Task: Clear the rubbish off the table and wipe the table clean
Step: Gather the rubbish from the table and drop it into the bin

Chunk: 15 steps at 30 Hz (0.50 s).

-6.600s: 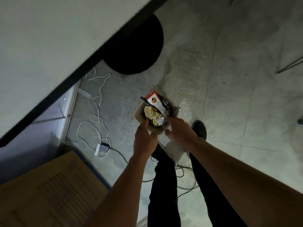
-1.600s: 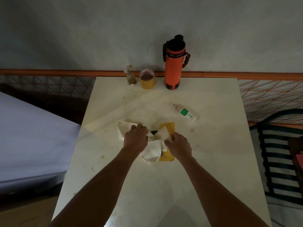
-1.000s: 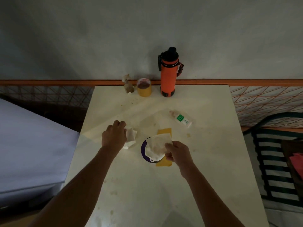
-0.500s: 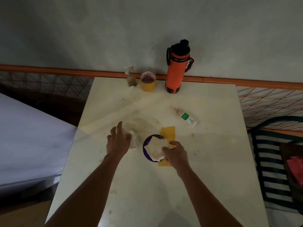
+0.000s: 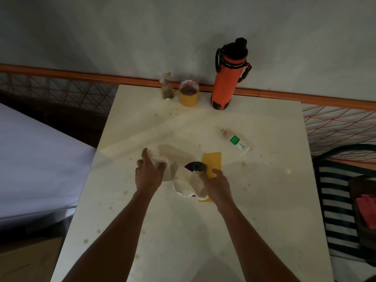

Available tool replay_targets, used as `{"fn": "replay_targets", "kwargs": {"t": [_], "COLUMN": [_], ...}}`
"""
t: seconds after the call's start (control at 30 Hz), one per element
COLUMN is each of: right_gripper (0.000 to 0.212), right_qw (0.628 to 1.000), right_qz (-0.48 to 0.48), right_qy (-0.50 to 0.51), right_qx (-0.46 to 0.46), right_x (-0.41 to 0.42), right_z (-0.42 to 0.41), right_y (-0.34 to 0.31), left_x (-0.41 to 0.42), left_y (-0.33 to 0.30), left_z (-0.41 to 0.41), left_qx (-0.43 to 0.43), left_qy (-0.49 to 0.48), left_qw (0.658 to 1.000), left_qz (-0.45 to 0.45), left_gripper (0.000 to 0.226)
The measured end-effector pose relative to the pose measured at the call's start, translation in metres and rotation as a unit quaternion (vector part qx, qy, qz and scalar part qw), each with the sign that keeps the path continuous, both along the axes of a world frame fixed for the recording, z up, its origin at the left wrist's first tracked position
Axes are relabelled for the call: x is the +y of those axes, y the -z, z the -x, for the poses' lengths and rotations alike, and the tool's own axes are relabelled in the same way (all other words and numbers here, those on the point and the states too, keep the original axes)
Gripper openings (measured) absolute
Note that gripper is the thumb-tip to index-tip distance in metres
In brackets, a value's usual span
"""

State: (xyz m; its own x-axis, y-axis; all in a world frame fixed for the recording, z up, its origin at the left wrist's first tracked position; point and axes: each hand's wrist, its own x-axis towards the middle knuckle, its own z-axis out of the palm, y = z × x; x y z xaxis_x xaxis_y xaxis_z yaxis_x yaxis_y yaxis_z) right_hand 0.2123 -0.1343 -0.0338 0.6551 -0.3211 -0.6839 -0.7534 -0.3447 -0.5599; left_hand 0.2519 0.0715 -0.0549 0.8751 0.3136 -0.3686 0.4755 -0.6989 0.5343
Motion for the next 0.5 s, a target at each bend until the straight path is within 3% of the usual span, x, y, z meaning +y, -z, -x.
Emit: {"fn": "replay_targets", "kwargs": {"t": [0.17, 0.3, 0.43, 0.5], "right_gripper": [0.081, 0.083, 0.082, 0.079], "right_qw": [0.999, 0.998, 0.997, 0.996], "right_qz": [-0.016, -0.023, -0.005, 0.008], "right_qy": [-0.050, -0.052, -0.078, -0.088], "right_qx": [0.015, 0.014, 0.008, 0.003], "right_x": [0.003, 0.005, 0.009, 0.011], "right_z": [-0.002, 0.004, 0.010, 0.012], "right_y": [0.003, 0.004, 0.003, 0.002], "left_x": [0.004, 0.014, 0.010, 0.004], "left_y": [-0.006, -0.011, -0.023, -0.028], "left_z": [0.017, 0.037, 0.050, 0.052], "left_qx": [0.002, -0.038, -0.051, -0.040], "left_qy": [-0.108, -0.245, -0.220, -0.205], "left_qw": [0.991, 0.944, 0.931, 0.925], "left_qz": [0.076, 0.220, 0.287, 0.318], "left_gripper": [0.076, 0.066, 0.033, 0.030]}}
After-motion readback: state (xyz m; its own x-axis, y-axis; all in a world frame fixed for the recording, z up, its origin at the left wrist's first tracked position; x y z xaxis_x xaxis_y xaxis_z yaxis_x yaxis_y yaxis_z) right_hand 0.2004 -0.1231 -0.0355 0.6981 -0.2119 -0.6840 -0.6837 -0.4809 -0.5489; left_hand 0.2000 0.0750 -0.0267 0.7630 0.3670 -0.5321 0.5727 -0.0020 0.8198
